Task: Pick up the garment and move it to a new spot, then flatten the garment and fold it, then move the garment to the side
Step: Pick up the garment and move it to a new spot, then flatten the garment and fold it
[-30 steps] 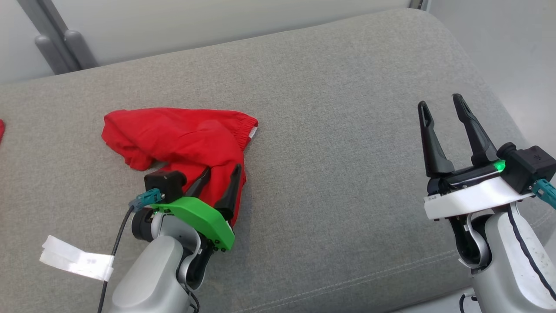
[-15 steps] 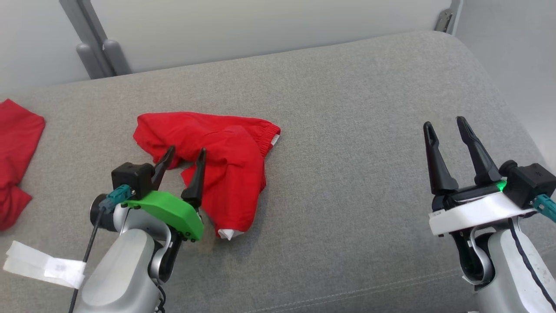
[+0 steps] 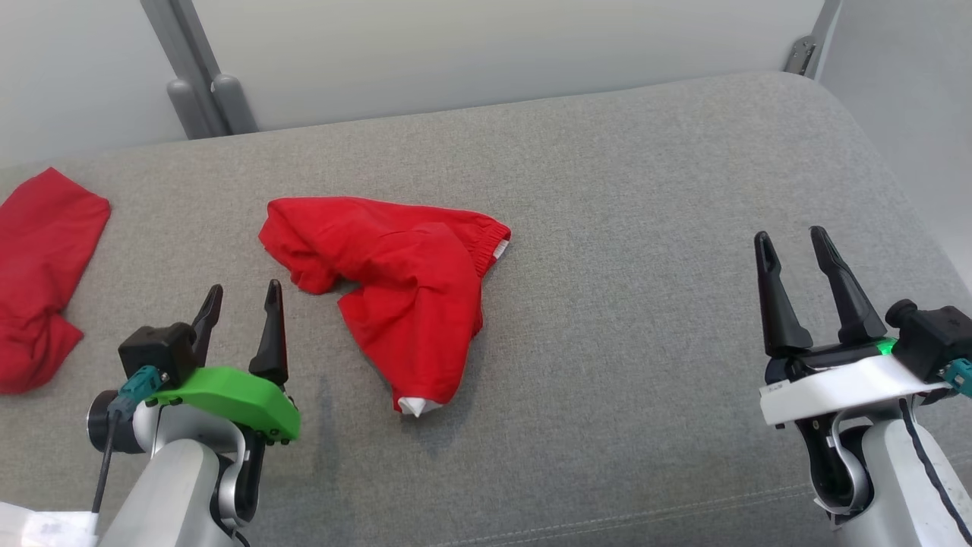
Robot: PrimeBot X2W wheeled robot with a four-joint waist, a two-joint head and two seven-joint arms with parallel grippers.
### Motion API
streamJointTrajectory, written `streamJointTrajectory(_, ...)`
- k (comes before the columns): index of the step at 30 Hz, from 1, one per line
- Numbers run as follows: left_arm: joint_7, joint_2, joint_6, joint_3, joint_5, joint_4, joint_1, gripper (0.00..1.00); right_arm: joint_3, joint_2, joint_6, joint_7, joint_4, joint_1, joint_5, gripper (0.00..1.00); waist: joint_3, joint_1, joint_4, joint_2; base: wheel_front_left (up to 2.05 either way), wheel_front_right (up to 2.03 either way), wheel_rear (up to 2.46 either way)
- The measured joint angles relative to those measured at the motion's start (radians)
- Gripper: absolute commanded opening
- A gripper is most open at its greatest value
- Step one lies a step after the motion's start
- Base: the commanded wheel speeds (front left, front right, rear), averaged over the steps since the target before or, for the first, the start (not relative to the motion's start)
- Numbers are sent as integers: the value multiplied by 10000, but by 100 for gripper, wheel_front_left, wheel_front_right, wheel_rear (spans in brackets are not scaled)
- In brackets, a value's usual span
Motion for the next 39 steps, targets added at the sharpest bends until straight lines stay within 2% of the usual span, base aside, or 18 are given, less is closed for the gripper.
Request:
streamJointTrajectory(13,0,-44,79,391,109,-869,275,100,-132,140,-2,2,-31,87,196,100,262,0,141,0,0,0,0)
streamJointTrajectory(22,-2,-71,79,510,194,-1185,483,100,368,155,84,6,341,78,303,100,347,0,164,0,0,0,0)
streamJointTrajectory(31,0,-6,-19,422,276,-1453,475,100,1035,159,84,817,974,-759,558,100,846,0,278,0,0,0,0)
streamJointTrajectory(39,360,483,-270,512,278,-1684,-340,100,1593,234,84,1733,1569,-2100,976,100,1680,0,504,0,0,0,0)
